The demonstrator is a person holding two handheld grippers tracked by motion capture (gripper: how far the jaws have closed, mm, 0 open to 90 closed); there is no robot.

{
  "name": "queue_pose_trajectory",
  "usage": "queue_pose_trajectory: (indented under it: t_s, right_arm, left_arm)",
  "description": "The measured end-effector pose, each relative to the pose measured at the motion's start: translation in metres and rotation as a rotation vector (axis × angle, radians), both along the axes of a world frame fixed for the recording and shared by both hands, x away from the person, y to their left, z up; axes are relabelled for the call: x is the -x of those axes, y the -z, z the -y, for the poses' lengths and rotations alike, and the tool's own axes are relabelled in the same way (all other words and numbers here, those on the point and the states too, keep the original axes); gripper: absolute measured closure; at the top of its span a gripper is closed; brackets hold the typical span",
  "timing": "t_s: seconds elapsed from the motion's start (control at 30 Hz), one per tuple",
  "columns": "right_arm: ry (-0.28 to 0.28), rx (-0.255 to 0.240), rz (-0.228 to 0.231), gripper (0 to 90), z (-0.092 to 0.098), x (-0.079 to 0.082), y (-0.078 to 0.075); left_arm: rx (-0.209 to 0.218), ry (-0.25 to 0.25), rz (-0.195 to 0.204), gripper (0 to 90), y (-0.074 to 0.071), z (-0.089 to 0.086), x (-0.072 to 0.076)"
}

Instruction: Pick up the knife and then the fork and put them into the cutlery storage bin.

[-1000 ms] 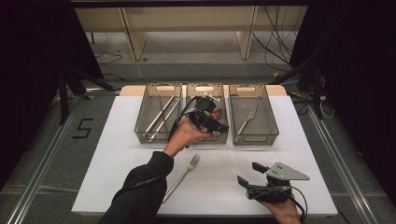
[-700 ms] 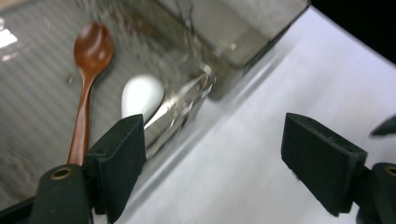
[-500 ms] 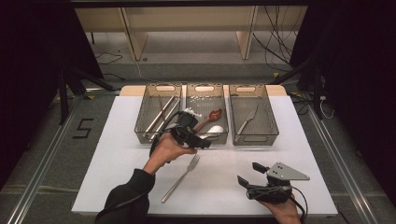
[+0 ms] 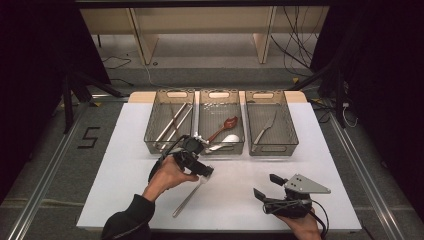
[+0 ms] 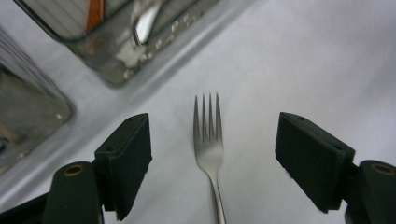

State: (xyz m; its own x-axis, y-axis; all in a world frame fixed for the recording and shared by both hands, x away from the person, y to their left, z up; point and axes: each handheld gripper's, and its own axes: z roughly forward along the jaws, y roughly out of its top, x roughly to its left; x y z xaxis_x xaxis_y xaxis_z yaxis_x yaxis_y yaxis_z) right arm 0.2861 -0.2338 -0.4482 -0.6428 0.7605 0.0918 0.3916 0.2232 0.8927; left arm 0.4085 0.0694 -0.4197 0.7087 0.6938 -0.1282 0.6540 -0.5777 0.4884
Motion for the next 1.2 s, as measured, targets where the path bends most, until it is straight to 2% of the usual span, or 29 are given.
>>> queue_pose_trajectory:
  t_s: [0.1, 0.17, 0.3, 0.53, 0.73, 0.9, 1.0, 1.07, 1.2]
  right_arm:
    - [-0.003, 0.007, -0.004, 25.9, 0.0, 0.0, 0.0]
    - [-0.003, 0.008, -0.002, 26.0, 0.0, 0.0, 0.0]
    - [0.002, 0.003, 0.0, 26.0, 0.0, 0.0, 0.0]
    - [-0.001, 0.011, -0.001, 25.9, -0.001, 0.0, 0.0]
    - [0.0, 0.011, 0.0, 25.9, -0.001, 0.0, 0.0]
    - [0.001, 0.011, 0.002, 26.0, 0.0, 0.001, -0.001]
    - [0.001, 0.012, 0.001, 26.0, -0.001, 0.001, 0.0]
    - [0.001, 0.012, -0.001, 25.9, -0.001, 0.001, 0.0]
    - [0.001, 0.014, 0.001, 25.9, -0.001, 0.001, 0.0]
  left_arm:
    - [-0.047, 0.019, -0.026, 28.6, 0.005, 0.001, 0.005]
    - [-0.063, 0.03, -0.039, 30.2, 0.009, 0.001, 0.008]
    - [-0.104, 0.053, -0.097, 34.7, 0.017, -0.001, 0.012]
    - [-0.147, 0.064, -0.112, 39.9, 0.027, -0.003, 0.015]
    - [-0.135, 0.064, -0.128, 49.0, 0.033, -0.009, 0.018]
    - [-0.161, 0.078, -0.13, 55.3, 0.038, -0.006, 0.021]
    - [-0.181, 0.105, -0.132, 59.2, 0.04, -0.003, 0.022]
    - [-0.178, 0.112, -0.142, 61.3, 0.041, -0.002, 0.024]
    - [-0.19, 0.114, -0.129, 64.7, 0.042, -0.001, 0.024]
